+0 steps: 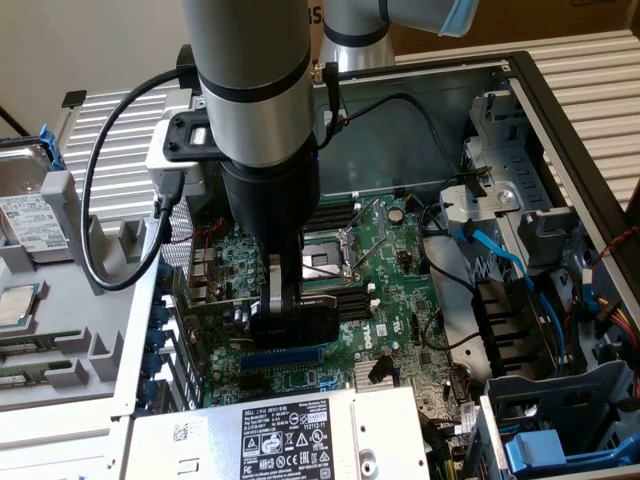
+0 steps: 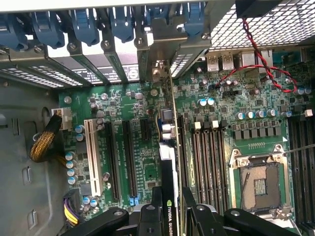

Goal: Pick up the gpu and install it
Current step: 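Insert the gpu into the slot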

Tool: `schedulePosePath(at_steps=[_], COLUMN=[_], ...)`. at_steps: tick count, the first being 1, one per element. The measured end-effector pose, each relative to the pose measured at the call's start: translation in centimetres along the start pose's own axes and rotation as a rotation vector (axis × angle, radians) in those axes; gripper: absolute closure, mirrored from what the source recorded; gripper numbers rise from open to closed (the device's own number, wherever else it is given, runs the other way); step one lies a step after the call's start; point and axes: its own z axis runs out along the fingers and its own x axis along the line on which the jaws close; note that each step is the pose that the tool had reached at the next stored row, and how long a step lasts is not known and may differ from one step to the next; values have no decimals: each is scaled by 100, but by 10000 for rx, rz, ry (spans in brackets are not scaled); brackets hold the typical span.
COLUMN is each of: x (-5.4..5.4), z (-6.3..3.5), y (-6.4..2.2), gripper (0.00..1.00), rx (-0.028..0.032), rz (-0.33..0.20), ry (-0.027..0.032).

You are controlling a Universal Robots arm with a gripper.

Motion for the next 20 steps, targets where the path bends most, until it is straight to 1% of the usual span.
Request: schedulePosePath(at_steps=[20], x=[6], z=[41], y=[-1], gripper=[74], rx=[1], rz=[0], ry=[-2])
